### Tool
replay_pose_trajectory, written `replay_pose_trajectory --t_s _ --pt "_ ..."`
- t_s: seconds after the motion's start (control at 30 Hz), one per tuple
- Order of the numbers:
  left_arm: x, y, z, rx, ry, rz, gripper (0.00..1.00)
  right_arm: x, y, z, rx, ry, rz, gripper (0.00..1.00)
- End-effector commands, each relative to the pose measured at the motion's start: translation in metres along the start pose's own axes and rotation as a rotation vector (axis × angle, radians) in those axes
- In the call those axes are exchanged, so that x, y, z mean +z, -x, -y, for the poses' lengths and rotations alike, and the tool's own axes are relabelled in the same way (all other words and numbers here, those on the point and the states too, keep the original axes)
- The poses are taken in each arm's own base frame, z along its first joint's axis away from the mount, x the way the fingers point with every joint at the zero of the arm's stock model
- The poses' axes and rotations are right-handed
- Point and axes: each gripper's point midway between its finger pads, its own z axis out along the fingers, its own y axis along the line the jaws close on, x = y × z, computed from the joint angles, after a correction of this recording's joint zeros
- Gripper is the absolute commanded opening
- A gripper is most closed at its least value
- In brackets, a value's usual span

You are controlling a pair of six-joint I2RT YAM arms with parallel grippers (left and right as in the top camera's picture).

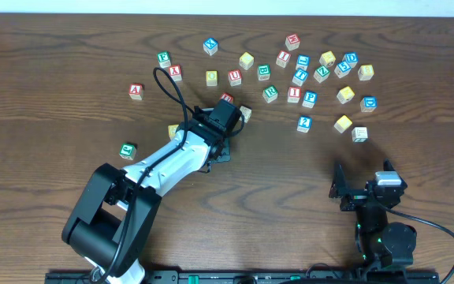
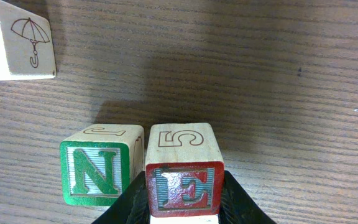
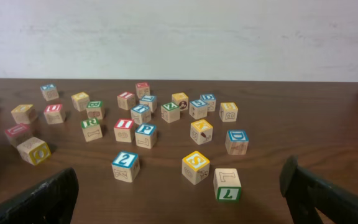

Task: Spell out NEURIPS
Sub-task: 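Open the left gripper and raise it off the red E block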

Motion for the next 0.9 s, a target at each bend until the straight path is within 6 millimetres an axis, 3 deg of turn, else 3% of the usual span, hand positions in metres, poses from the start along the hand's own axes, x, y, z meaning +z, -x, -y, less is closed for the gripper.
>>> replay_pose_trajectory --t_s 0.0,0.17,0.87 --pt "0.0067 -0.0093 -0.0034 0.015 0.007 -0.042 0.27 -0.0003 -0.0003 0.0016 0.014 -0.006 0.0 0.99" --pt "0.0067 -0.0093 -0.0034 0.015 0.007 -0.042 0.37 -0.0003 -0.0003 0.0016 0.014 -0.006 0.0 0.99" --pt "0.0067 -0.0088 -0.0039 0.013 0.01 -0.039 0.39 -0.0003 -0.0003 0.0016 0.014 -0.006 0.0 0.99"
